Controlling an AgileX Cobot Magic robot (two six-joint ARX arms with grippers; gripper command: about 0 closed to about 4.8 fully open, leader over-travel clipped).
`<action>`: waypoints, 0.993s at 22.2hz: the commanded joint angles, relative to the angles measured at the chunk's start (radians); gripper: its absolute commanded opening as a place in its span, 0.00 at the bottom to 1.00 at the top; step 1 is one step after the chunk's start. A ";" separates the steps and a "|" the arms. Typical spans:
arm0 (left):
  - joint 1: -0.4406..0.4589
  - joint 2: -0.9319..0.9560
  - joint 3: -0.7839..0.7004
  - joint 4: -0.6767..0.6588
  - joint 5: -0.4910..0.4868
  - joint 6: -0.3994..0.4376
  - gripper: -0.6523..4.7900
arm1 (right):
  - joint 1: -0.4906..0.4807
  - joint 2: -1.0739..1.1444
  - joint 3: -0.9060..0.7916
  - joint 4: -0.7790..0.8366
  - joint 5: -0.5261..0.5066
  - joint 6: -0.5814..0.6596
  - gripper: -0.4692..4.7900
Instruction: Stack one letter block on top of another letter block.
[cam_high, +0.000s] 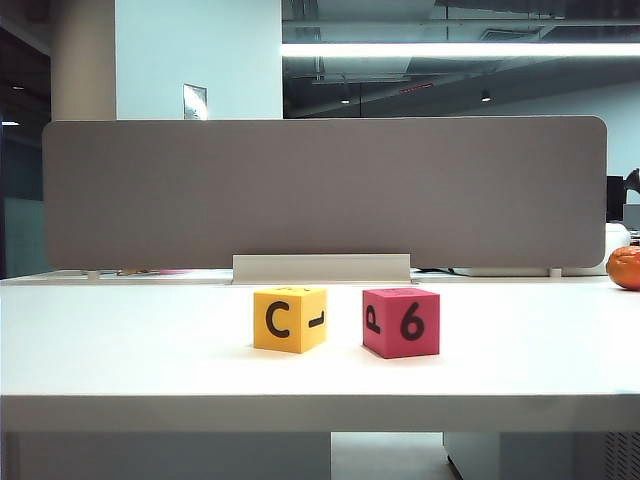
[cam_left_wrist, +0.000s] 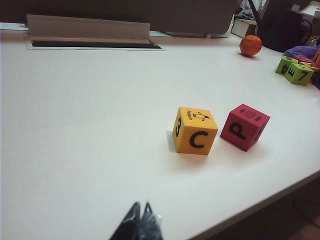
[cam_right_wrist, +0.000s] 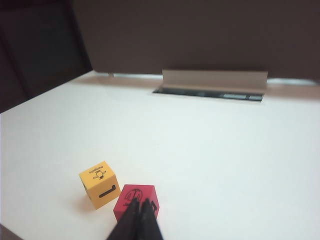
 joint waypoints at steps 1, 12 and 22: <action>0.002 0.000 0.003 -0.006 0.003 -0.002 0.11 | 0.011 0.086 0.045 0.037 0.000 -0.003 0.09; 0.002 0.000 0.003 -0.006 0.003 -0.002 0.11 | 0.189 0.468 0.232 0.048 0.014 -0.015 0.09; 0.002 0.000 0.003 -0.006 0.003 -0.003 0.11 | 0.387 0.742 0.365 0.047 0.177 -0.116 0.09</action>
